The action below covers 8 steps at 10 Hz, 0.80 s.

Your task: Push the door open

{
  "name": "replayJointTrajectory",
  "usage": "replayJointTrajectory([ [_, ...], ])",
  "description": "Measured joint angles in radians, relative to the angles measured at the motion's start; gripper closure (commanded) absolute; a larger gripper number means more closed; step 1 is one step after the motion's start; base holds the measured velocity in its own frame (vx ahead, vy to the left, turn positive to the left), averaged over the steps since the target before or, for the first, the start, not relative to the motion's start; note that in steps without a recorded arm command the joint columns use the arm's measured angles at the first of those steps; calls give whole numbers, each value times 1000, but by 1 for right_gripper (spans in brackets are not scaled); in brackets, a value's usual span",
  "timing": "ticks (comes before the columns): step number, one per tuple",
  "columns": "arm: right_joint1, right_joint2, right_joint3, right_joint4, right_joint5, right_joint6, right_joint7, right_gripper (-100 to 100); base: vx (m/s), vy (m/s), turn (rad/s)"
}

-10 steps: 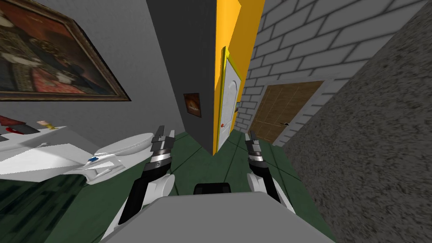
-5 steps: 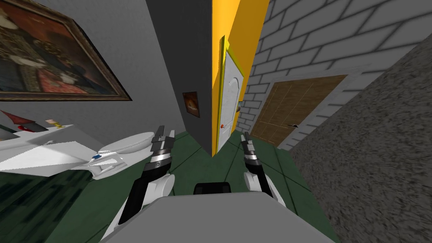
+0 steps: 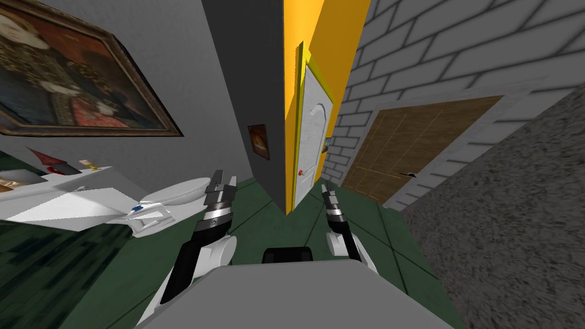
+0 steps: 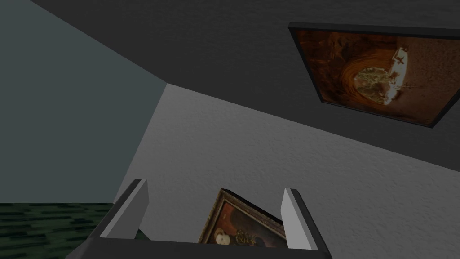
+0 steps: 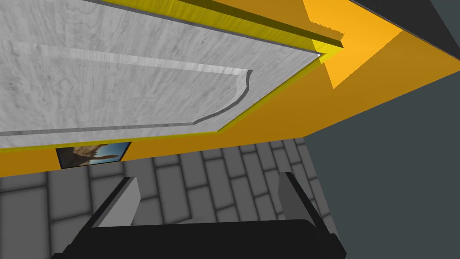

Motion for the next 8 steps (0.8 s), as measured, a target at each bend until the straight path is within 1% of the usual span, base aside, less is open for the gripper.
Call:
replayJointTrajectory([
  [2,-20,-2,12,43,1,-3,-3,-100,79,-108,87],
  [3,-30,-4,18,62,0,-1,-5,-100,86,-106,97],
  [4,-35,-7,26,73,0,4,-7,-100,74,-108,100],
  [5,-48,-4,34,96,2,6,-7,-100,67,-108,90],
  [6,-61,-11,35,125,-1,2,-11,-100,74,-119,83],
  [7,-73,-12,41,152,-1,-2,-14,-100,82,-127,115],
  [8,-82,-12,49,167,-1,2,-16,-100,85,-119,96],
])
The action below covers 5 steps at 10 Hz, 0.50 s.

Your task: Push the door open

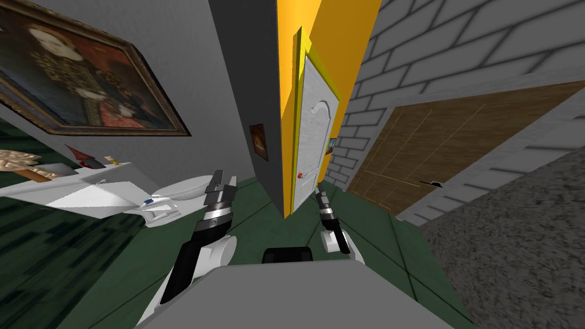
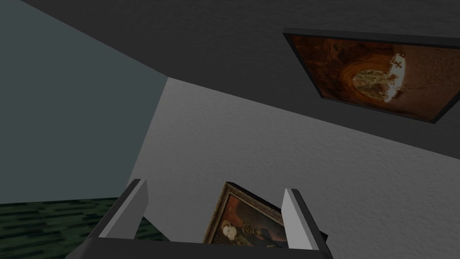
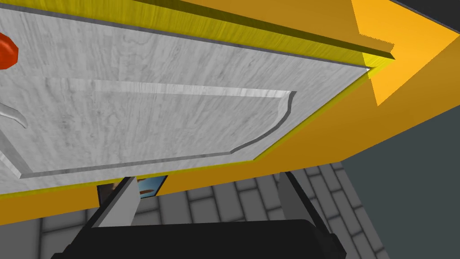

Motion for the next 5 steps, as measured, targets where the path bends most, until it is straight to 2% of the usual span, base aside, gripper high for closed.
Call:
replayJointTrajectory([
  [2,-12,-1,16,45,1,-7,-3,-100,80,-104,94],
  [5,-54,-8,32,120,-2,-5,-13,-100,70,-127,105],
])
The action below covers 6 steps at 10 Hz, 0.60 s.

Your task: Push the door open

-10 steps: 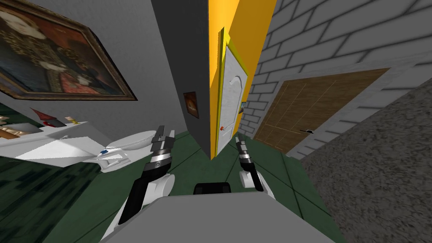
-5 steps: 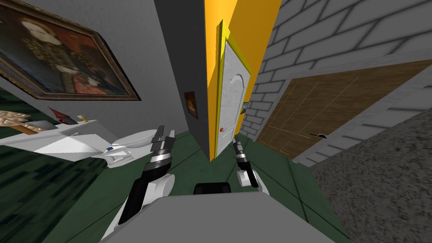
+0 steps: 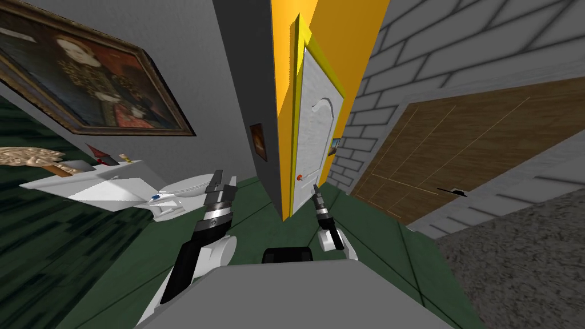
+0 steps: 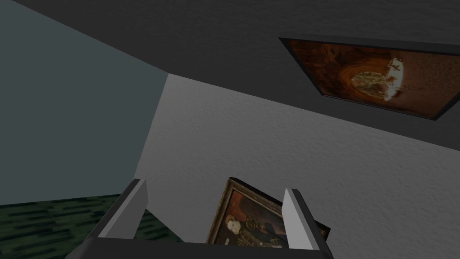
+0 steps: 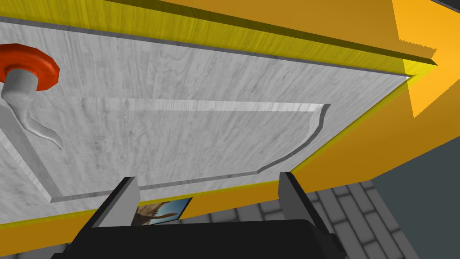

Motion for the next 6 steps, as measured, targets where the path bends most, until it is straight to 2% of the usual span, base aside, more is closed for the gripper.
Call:
replayJointTrajectory([
  [3,-35,3,22,72,1,1,-4,-100,66,-117,102],
  [6,-58,-1,44,139,0,-5,-12,-100,67,-116,96],
])
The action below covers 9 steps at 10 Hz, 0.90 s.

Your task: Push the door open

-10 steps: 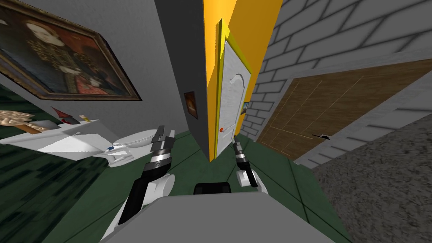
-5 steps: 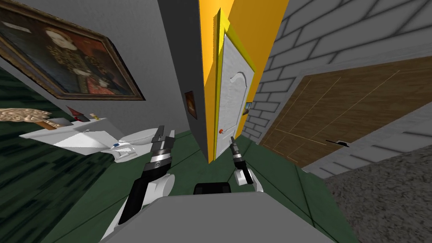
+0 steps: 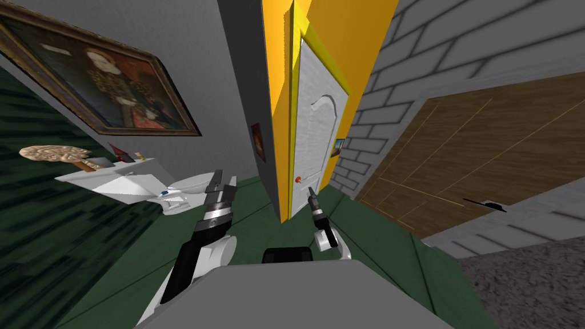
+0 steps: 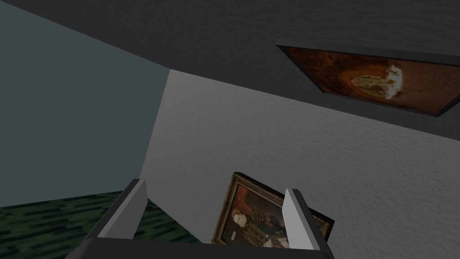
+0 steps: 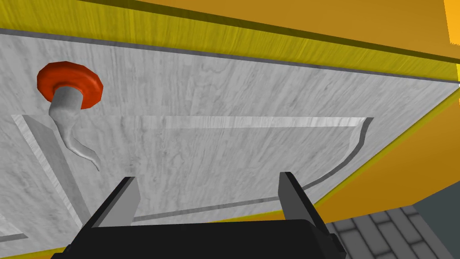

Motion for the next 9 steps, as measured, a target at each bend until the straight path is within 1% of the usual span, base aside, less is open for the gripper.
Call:
replayJointTrajectory([
  [2,-25,3,14,54,0,-5,-2,-100,69,-131,96],
  [4,-47,1,26,95,-1,0,-8,-100,44,-126,109],
  [5,-49,1,35,108,0,1,-10,-100,66,-111,94],
  [6,-57,2,42,133,0,-1,-11,-100,61,-107,78],
  [7,-72,0,47,158,-1,-2,-15,-100,39,-130,96],
  [8,-85,1,52,188,-2,-7,-17,-100,91,-190,192],
  [9,-99,-2,62,217,-3,-7,-22,-100,100,-213,107],
])
